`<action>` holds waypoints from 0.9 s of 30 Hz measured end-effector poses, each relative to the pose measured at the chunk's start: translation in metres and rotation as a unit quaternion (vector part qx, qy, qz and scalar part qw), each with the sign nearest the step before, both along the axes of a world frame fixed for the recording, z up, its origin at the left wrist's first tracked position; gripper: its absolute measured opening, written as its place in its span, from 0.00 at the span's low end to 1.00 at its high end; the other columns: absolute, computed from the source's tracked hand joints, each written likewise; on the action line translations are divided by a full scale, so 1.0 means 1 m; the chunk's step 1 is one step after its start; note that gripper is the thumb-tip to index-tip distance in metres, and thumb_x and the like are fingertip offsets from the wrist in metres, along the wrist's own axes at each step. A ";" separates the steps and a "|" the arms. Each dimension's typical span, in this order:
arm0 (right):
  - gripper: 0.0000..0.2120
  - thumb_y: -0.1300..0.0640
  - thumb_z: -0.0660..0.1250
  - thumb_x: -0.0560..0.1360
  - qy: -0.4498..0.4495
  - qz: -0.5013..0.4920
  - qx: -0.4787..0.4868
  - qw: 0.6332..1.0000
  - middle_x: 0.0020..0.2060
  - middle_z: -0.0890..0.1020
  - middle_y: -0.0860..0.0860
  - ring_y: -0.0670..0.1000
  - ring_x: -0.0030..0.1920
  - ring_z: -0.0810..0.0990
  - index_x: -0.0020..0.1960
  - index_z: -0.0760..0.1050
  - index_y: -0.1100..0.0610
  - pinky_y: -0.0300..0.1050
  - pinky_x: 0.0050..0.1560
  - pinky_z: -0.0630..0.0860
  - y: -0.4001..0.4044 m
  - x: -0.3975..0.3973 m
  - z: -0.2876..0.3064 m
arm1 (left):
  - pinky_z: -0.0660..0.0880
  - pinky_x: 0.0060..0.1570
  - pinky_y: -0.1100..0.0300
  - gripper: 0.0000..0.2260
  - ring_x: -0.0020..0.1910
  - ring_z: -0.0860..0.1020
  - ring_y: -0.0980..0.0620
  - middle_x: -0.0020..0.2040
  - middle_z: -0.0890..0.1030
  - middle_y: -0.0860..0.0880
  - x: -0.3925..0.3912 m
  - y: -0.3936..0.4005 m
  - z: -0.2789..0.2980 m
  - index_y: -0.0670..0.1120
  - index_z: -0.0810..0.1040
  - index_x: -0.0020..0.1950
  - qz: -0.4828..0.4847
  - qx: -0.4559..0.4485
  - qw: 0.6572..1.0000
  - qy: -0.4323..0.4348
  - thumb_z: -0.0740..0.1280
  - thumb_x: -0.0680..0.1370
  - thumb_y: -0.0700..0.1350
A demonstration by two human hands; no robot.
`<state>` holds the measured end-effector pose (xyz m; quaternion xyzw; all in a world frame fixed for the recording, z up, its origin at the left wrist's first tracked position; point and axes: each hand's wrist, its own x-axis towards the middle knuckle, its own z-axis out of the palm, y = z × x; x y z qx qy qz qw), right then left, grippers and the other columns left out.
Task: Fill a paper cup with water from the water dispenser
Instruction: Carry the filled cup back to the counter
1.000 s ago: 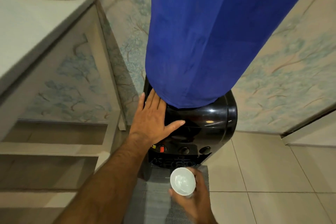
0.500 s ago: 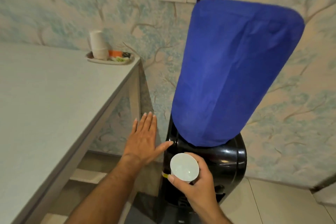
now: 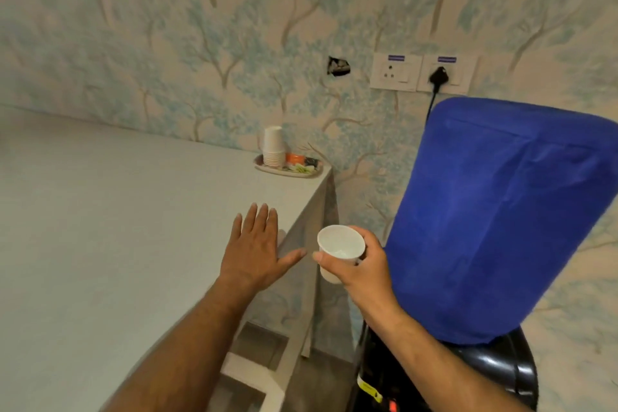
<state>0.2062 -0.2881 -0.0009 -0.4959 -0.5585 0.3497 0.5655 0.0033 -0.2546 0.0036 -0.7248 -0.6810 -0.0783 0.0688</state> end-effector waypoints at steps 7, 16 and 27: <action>0.32 0.44 0.84 0.54 0.019 0.069 -0.011 0.997 0.51 0.83 0.43 0.43 0.52 0.81 0.55 0.75 0.42 0.37 0.47 0.79 0.030 -0.070 0.029 | 0.40 0.81 0.40 0.52 0.84 0.40 0.44 0.85 0.43 0.46 -0.074 -0.013 0.010 0.47 0.43 0.84 0.089 -0.031 0.995 -0.021 0.37 0.68 0.78; 0.38 0.42 0.83 0.56 -0.014 0.123 -0.048 0.991 0.55 0.80 0.45 0.48 0.56 0.79 0.62 0.72 0.46 0.39 0.48 0.78 0.040 -0.136 0.018 | 0.43 0.82 0.41 0.53 0.84 0.43 0.46 0.85 0.45 0.48 -0.144 -0.041 -0.005 0.49 0.43 0.84 0.140 -0.055 0.985 -0.081 0.39 0.67 0.81; 0.38 0.44 0.83 0.60 -0.041 0.153 -0.082 0.984 0.58 0.78 0.46 0.48 0.56 0.77 0.65 0.70 0.46 0.35 0.45 0.75 0.048 -0.153 0.011 | 0.44 0.81 0.38 0.56 0.84 0.44 0.44 0.85 0.45 0.47 -0.159 -0.051 -0.010 0.50 0.45 0.84 0.152 -0.107 0.977 -0.106 0.40 0.64 0.84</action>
